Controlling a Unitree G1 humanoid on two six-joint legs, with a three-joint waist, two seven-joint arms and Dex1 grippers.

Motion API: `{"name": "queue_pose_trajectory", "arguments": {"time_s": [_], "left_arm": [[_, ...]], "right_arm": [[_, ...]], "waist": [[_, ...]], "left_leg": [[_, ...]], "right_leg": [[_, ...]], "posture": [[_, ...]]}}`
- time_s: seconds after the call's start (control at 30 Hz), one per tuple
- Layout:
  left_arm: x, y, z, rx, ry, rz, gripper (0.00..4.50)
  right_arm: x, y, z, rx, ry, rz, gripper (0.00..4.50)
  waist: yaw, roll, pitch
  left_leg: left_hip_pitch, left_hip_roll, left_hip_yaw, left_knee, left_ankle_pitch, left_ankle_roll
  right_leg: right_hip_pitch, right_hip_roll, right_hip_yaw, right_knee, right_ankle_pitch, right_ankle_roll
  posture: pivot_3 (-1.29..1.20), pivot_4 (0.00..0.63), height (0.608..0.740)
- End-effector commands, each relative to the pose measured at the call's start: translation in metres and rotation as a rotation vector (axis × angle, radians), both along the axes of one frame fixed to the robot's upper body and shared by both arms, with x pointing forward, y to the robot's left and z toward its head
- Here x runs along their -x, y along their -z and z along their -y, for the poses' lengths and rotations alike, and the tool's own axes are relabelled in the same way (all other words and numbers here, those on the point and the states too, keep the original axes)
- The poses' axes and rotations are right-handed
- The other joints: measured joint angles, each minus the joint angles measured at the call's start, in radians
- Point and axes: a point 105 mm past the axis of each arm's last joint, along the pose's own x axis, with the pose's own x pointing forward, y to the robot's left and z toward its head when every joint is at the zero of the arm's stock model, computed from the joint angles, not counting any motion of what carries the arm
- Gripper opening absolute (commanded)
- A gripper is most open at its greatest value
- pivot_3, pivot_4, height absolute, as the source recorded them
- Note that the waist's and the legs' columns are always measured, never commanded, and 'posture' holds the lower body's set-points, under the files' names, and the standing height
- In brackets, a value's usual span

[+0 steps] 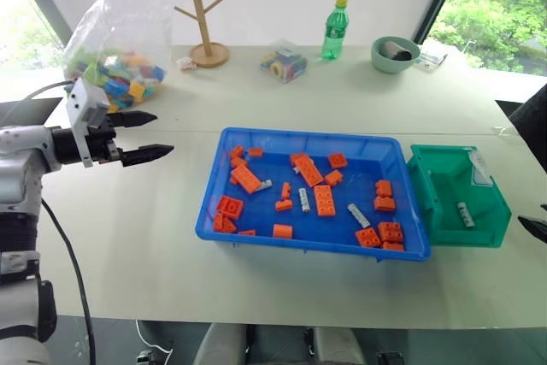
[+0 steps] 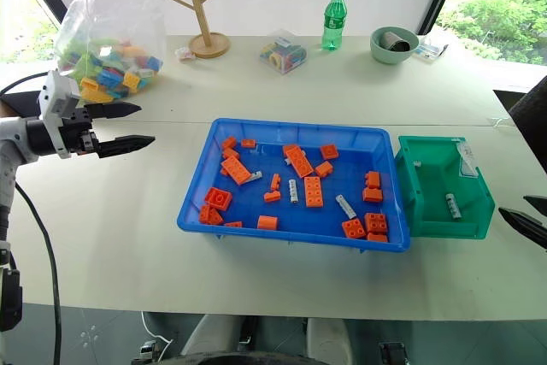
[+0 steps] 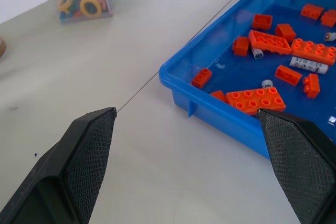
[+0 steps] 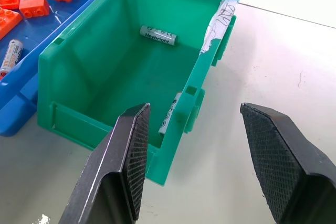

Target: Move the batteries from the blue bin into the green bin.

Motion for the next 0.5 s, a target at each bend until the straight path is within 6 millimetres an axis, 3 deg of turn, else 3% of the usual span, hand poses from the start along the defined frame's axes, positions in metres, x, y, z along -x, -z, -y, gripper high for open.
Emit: {"name": "queue_pose_trajectory", "arguments": {"time_s": [0.03, 0.17, 0.3, 0.5], "left_arm": [[0.000, -0.017, 0.007, 0.045, 0.009, 0.059, 4.50], [0.004, -0.014, 0.015, 0.050, 0.037, 0.051, 4.50], [0.007, -0.018, 0.021, 0.058, 0.079, 0.037, 4.50], [0.018, -0.032, 0.041, 0.025, 0.236, 0.015, 4.50]], "right_arm": [[-0.005, -0.012, 0.005, 0.037, 0.010, 0.015, 2.80], [-0.009, -0.022, -0.001, 0.066, -0.009, 0.029, 2.80], [-0.023, -0.039, -0.020, 0.126, -0.068, 0.048, 2.80], [-0.073, -0.060, -0.105, 0.208, -0.297, 0.039, 2.80]], "waist": [[0.001, 0.000, 0.000], [0.000, 0.000, 0.000], [-0.005, 0.000, 0.000], [-0.026, 0.000, 0.000]], "left_leg": [[0.000, 0.000, 0.000, 0.000, 0.000, 0.000], [0.000, 0.000, 0.000, 0.000, 0.000, 0.000], [0.000, 0.000, 0.000, 0.000, 0.000, 0.000], [0.001, 0.000, 0.000, 0.001, 0.000, 0.000]], "right_leg": [[0.000, 0.000, 0.000, 0.000, 0.000, 0.000], [0.000, 0.000, 0.000, 0.000, 0.000, 0.000], [0.000, 0.000, 0.000, 0.000, 0.000, 0.000], [0.001, 0.001, 0.000, 0.001, 0.001, 0.000]], "posture": [[0.00, 0.150, 0.727], [0.00, 0.150, 0.727], [0.00, 0.150, 0.727], [0.00, 0.150, 0.727]]}}
